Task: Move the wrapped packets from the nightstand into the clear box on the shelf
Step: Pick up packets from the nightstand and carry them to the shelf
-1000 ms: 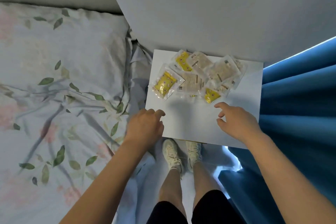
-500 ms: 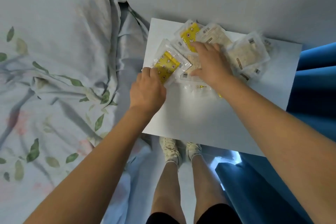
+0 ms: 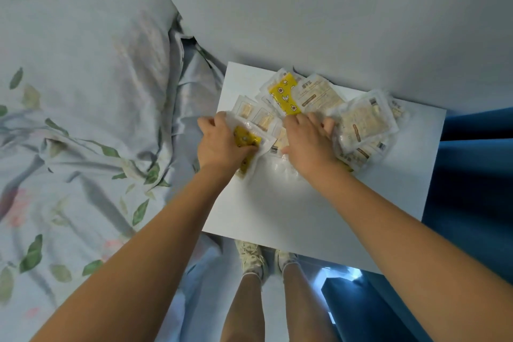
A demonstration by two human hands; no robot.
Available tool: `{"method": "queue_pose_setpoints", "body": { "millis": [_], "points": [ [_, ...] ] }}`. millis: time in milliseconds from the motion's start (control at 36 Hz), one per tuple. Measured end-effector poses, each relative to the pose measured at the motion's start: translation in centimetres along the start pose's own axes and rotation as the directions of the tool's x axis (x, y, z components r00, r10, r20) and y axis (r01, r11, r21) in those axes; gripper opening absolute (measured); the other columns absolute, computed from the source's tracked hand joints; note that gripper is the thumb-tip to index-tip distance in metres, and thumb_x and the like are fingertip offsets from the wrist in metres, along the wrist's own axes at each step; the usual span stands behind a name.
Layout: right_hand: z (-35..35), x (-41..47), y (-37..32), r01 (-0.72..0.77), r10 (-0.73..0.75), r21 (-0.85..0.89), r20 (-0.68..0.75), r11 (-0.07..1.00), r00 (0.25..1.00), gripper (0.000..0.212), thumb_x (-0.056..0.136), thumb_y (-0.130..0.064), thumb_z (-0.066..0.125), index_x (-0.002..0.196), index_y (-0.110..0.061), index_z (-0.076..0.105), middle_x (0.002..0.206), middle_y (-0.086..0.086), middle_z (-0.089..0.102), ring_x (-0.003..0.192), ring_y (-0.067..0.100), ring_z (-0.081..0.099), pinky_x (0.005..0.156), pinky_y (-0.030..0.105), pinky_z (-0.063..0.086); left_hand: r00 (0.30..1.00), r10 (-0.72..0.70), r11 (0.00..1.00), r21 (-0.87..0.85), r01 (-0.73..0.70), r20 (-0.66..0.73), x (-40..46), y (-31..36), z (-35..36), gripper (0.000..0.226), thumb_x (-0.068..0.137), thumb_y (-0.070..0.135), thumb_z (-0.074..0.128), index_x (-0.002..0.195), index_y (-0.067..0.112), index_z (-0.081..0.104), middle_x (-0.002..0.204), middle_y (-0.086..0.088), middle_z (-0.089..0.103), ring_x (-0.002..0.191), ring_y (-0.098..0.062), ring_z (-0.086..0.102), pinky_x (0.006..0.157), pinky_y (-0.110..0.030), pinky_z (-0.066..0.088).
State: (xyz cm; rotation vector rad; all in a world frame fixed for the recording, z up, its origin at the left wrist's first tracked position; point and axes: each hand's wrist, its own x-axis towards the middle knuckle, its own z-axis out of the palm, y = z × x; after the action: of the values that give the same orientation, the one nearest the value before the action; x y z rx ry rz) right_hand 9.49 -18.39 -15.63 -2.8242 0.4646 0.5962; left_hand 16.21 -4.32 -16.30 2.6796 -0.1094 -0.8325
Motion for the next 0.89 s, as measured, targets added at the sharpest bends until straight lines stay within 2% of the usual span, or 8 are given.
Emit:
{"method": "queue_pose_setpoints", "body": {
  "millis": [139,222,361,472,556,639,722,889],
  "points": [
    [0.3,-1.7,0.0,0.056,-0.050,0.070,-0.084,0.996,0.995,0.034,0.090,-0.014,0.061,0.122,-0.017,0.050,0.119,0.002,0.054,0.113,0.022,0.050,0.089,0.036,0.026,0.992,-0.122,0.983,-0.138,0.117,-0.024,-1.2,-1.6,0.7,0.066,0.069,0.044,0.080,0.117,0.012,0.049,0.109,-0.005,0.059,0.096,-0.025,0.060,0.076,-0.035,0.050],
    [-0.1,-3.0,0.2,-0.045,0.074,0.345,-0.070,0.938,0.995,0.034,0.095,-0.021,0.054,0.127,-0.011,0.048,0.119,0.005,0.058,0.111,0.025,0.055,0.094,0.035,0.037,0.978,-0.208,0.945,-0.262,0.195,-0.026,-2.2,-2.7,1.1,0.059,0.071,0.043,0.080,0.110,0.009,0.052,0.100,-0.004,0.062,0.090,-0.022,0.059,0.071,-0.034,0.049],
    [-2.3,-5.1,1.1,-0.252,0.326,0.885,0.122,0.393,0.937,0.021,0.094,-0.015,0.057,0.115,-0.012,0.055,0.102,-0.007,0.062,0.089,0.008,0.061,0.060,0.002,0.044,0.957,-0.267,0.869,-0.457,0.187,-0.115,-4.4,-3.8,1.2,0.039,0.076,0.031,0.078,0.102,0.013,0.054,0.090,0.003,0.061,0.083,-0.018,0.059,0.061,-0.023,0.044],
    [-3.2,-6.6,1.7,-0.292,0.300,0.951,0.309,-0.103,0.902,0.018,0.086,-0.013,0.067,0.103,-0.016,0.065,0.095,-0.001,0.074,0.090,0.014,0.071,0.075,0.030,0.058,0.959,-0.282,0.634,-0.754,0.174,-0.015,-5.8,-4.1,0.7,0.024,0.078,0.023,0.078,0.095,0.021,0.062,0.087,0.002,0.071,0.082,-0.018,0.069,0.073,-0.035,0.057],
    [-3.8,-7.6,1.5,-0.313,0.164,0.914,0.361,-0.259,0.918,0.033,0.074,-0.020,0.071,0.105,-0.011,0.066,0.098,0.006,0.075,0.093,0.021,0.071,0.078,0.037,0.059,0.973,-0.178,0.394,-0.896,0.207,0.146,-7.0,-3.4,0.3,0.014,0.088,0.016,0.065,0.102,0.014,0.064,0.093,-0.005,0.073,0.083,-0.021,0.070,0.069,-0.033,0.058],
    [-3.6,-8.2,0.6,-0.307,0.092,0.941,0.321,-0.139,0.942,0.031,0.069,-0.019,0.076,0.098,-0.016,0.068,0.094,0.002,0.075,0.089,0.016,0.072,0.074,0.032,0.060,0.944,-0.054,0.157,-0.931,0.330,0.326,-8.1,-1.8,-0.2,0.024,0.098,0.017,0.046,0.113,0.005,0.060,0.094,-0.008,0.072,0.084,-0.022,0.069,0.064,-0.028,0.057],
    [-2.8,-8.1,-0.6,-0.245,0.132,0.946,0.220,0.213,0.966,0.028,0.071,-0.014,0.081,0.095,-0.024,0.070,0.088,-0.006,0.075,0.082,0.009,0.071,0.073,0.031,0.059,0.896,0.128,0.010,-0.904,0.427,0.424,-8.9,-0.2,-0.7,0.037,0.098,0.032,0.039,0.118,0.012,0.062,0.108,-0.010,0.071,0.098,-0.023,0.069,0.076,-0.032,0.058],
    [-3.0,-7.1,-1.0,-0.282,-0.013,0.855,0.319,0.435,0.948,0.029,0.081,-0.027,0.069,0.106,-0.038,0.061,0.094,-0.014,0.071,0.088,0.003,0.067,0.076,0.029,0.057,0.946,0.077,0.285,-0.916,0.281,0.314,-8.9,0.4,0.0,0.033,0.090,0.012,0.060,0.123,0.008,0.057,0.107,-0.012,0.072,0.098,-0.029,0.070,0.085,-0.042,0.056]
  ]
}}
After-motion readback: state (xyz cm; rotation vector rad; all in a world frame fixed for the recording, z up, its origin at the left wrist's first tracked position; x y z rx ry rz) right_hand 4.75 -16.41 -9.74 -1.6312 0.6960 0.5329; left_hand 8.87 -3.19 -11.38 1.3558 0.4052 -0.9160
